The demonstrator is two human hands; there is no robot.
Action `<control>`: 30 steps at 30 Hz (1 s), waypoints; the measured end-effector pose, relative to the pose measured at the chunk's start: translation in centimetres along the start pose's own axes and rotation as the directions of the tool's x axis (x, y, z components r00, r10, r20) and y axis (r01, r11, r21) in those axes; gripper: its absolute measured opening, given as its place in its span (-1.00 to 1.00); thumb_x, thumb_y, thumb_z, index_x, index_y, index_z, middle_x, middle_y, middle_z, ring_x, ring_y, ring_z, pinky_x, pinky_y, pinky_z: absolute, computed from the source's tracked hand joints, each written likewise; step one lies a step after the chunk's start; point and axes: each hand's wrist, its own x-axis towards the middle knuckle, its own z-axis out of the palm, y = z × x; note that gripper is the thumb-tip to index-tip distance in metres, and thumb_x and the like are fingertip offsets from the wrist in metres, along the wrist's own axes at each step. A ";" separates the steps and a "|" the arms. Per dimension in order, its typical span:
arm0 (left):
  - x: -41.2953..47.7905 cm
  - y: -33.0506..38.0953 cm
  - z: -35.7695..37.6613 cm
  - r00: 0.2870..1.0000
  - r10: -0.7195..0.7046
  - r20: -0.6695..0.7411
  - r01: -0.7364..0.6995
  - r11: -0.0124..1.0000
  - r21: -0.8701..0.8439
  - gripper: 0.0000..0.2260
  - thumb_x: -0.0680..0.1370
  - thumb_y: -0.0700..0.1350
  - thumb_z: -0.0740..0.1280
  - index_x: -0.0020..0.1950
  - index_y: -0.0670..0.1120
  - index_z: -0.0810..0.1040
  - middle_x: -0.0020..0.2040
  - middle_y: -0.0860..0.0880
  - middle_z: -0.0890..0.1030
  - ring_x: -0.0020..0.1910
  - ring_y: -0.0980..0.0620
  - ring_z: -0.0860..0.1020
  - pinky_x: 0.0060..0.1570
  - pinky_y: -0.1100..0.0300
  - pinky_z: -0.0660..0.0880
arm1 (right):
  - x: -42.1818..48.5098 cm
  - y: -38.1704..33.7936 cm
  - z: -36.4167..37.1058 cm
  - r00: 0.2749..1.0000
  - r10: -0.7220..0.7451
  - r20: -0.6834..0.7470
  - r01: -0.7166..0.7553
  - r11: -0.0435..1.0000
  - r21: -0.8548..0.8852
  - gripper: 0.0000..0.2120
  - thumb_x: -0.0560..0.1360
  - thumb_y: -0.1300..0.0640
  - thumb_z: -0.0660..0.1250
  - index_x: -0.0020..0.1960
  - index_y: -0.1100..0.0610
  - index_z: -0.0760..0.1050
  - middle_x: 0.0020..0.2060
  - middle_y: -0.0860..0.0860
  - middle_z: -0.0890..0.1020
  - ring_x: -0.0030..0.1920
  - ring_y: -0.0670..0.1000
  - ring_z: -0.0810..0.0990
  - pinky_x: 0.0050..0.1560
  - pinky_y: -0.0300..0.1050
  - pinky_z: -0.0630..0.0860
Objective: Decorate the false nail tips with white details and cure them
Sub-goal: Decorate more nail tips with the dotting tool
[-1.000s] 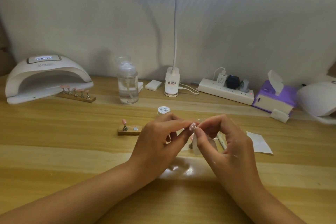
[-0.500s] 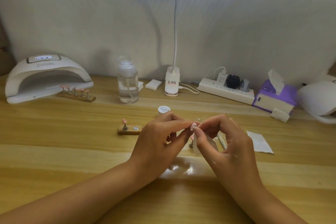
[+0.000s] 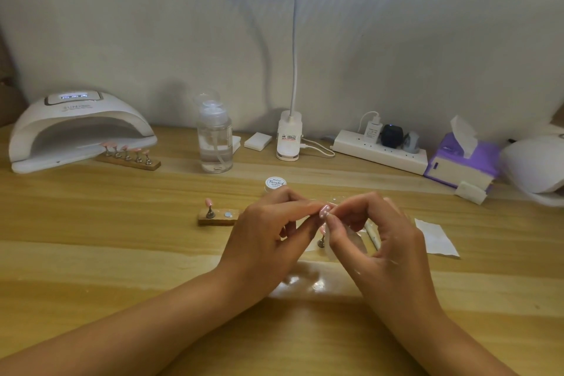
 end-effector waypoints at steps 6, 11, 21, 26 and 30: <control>0.0 0.0 0.1 1.000 0.000 0.002 0.000 1.000 -0.006 -0.79 0.56 -0.07 0.34 0.15 -0.01 0.69 -0.14 0.12 0.56 -0.27 0.05 0.51 -0.31 0.04 0.51 | 0.1 -0.1 0.0 1.000 0.004 -0.014 -0.004 1.000 0.000 -0.97 0.45 0.08 0.40 -0.14 0.01 0.56 -0.26 -0.20 0.59 -0.16 -0.05 0.55 -0.07 0.22 0.50; 0.0 -0.1 0.1 1.000 -0.006 0.001 0.006 1.000 -0.011 -0.80 0.56 -0.07 0.34 0.13 0.00 0.70 -0.15 0.10 0.56 -0.29 0.02 0.51 -0.30 -0.02 0.49 | 0.1 -0.4 0.0 1.000 0.000 -0.015 0.000 1.000 -0.008 -0.91 0.46 0.00 0.36 -0.14 0.01 0.55 -0.26 -0.23 0.58 -0.15 -0.06 0.54 -0.07 0.20 0.50; -0.1 0.0 0.0 1.000 -0.004 0.016 0.004 1.000 0.018 -0.79 0.57 -0.07 0.32 0.15 -0.01 0.69 -0.14 0.08 0.56 -0.27 0.02 0.50 -0.29 -0.03 0.49 | 0.0 -0.1 0.0 1.000 -0.002 -0.005 0.002 1.000 -0.018 -0.97 0.45 0.10 0.41 -0.14 0.04 0.57 -0.25 -0.22 0.58 -0.16 -0.06 0.55 -0.07 0.21 0.50; 0.0 0.0 0.0 1.000 -0.008 0.017 0.008 1.000 0.014 -0.79 0.57 -0.07 0.33 0.15 -0.01 0.69 -0.15 0.09 0.55 -0.27 0.02 0.50 -0.29 -0.02 0.49 | 0.0 -0.1 0.0 1.000 0.005 -0.005 -0.005 1.000 -0.016 -0.93 0.49 0.07 0.42 -0.14 0.03 0.56 -0.26 -0.20 0.58 -0.16 -0.05 0.55 -0.06 0.21 0.50; 0.0 0.0 -0.1 1.000 -0.007 0.018 0.007 1.000 0.016 -0.78 0.57 -0.05 0.32 0.15 0.01 0.69 -0.16 0.11 0.54 -0.28 0.02 0.50 -0.29 -0.01 0.48 | 0.0 0.0 0.0 1.000 0.008 0.002 -0.008 1.000 -0.012 -0.96 0.46 0.10 0.42 -0.14 0.03 0.56 -0.26 -0.20 0.58 -0.16 -0.05 0.55 -0.06 0.21 0.50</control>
